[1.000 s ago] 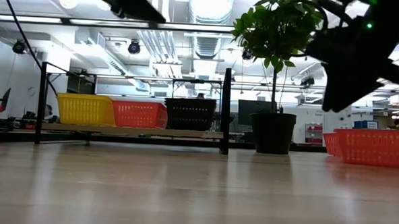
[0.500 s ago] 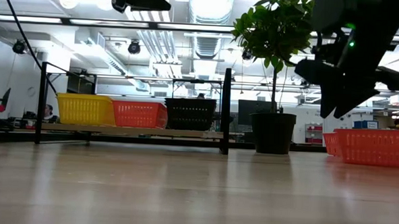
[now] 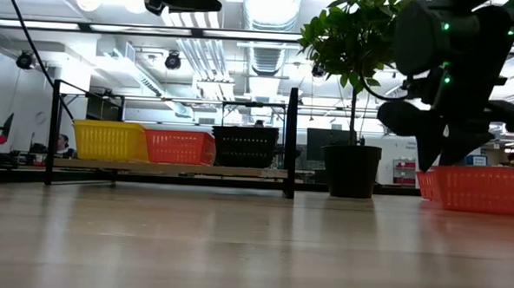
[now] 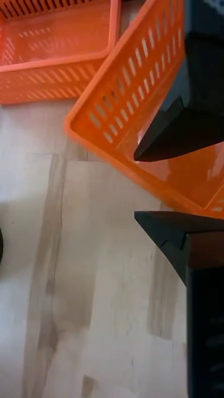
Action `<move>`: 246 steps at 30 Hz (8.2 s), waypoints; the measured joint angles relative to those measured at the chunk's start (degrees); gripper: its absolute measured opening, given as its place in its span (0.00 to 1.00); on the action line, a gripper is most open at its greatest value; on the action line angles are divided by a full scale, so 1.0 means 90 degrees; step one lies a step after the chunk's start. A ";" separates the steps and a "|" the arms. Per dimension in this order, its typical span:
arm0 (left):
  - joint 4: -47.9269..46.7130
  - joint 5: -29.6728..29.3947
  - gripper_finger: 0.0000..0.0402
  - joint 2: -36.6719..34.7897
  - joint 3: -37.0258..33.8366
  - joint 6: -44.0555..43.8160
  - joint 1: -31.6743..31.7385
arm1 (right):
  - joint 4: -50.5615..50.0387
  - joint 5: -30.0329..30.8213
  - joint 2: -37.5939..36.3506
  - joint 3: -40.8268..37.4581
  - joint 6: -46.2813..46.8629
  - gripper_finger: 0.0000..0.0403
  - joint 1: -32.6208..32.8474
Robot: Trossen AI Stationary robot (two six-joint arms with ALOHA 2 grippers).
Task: Stack baskets on shelf by color
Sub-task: Stack the bottom orange basket on the orange basket on the shelf, then adjust the stacked yellow baskets on the shelf, then stack the orange basket on the orange basket on the shelf
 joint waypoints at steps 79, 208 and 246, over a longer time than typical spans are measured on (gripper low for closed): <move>0.3244 -0.0075 0.00 -0.2062 -0.2163 0.0380 -0.1247 | 0.1803 -0.1773 0.4780 0.8609 -1.2959 0.02 -0.1587; -0.8802 0.1862 0.00 0.0761 0.1030 -0.4727 0.2460 | 0.3052 0.0513 -0.1754 0.0629 -0.8516 0.08 0.3436; -0.7391 0.1302 0.00 0.0605 0.2157 -0.5090 0.0901 | 0.2722 0.1361 -0.1735 0.0624 -0.6990 0.08 0.3174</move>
